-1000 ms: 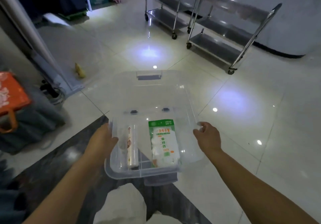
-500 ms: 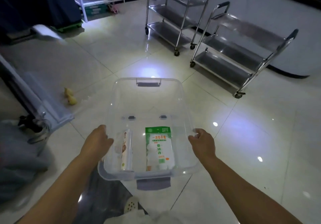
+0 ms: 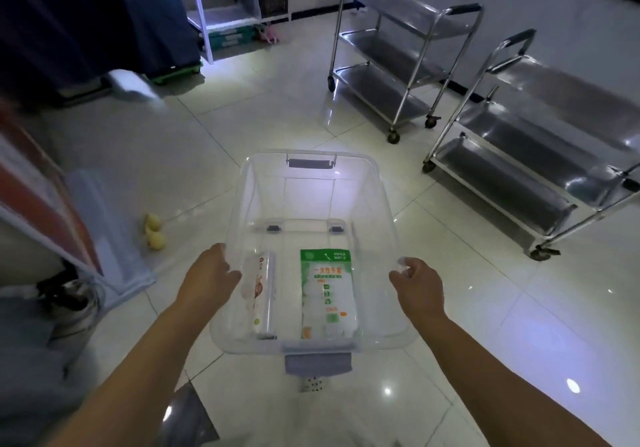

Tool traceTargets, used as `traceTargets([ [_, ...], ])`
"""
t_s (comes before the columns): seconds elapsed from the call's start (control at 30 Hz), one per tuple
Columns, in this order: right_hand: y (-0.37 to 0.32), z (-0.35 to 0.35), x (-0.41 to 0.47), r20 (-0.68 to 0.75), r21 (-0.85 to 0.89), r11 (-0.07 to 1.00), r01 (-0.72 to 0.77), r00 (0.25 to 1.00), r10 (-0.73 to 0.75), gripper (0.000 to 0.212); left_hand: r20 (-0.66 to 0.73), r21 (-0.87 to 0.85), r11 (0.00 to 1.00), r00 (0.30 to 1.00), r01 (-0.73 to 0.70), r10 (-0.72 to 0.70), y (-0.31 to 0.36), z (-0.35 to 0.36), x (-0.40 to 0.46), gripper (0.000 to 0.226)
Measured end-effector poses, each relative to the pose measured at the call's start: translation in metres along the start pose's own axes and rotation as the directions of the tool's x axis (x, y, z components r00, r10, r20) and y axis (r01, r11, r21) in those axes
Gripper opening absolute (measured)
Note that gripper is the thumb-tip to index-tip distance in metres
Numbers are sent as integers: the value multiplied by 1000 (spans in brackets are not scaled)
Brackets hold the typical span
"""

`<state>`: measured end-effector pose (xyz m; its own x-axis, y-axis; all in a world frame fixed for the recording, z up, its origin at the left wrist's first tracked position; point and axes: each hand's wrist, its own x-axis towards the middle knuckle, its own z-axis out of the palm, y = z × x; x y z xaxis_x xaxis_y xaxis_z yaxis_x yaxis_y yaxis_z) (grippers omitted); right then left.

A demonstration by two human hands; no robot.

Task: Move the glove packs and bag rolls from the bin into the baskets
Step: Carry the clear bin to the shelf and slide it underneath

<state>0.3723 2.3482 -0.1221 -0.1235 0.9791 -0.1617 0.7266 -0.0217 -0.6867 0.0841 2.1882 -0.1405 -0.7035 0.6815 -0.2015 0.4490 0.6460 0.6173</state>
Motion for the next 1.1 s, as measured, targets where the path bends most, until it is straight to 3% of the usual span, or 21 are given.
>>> traceTargets([
  [0.23, -83, 40, 161, 113, 13, 995, 99, 989, -99, 33, -30, -67, 986, 987, 153, -155, 46, -22, 125, 52],
  [0.47, -171, 108, 284, 197, 31, 984, 174, 964, -177, 31, -123, -79, 976, 970, 203, -211, 50, -52, 252, 45],
  [0.63, -240, 162, 371, 173, -4, 987, 163, 972, -160, 31, -104, -126, 974, 974, 186, -200, 52, -75, 378, 55],
  [1.1, -426, 260, 578, 26, -82, 987, 141, 990, -140, 39, -36, -130, 980, 987, 149, -155, 79, -130, 693, 58],
])
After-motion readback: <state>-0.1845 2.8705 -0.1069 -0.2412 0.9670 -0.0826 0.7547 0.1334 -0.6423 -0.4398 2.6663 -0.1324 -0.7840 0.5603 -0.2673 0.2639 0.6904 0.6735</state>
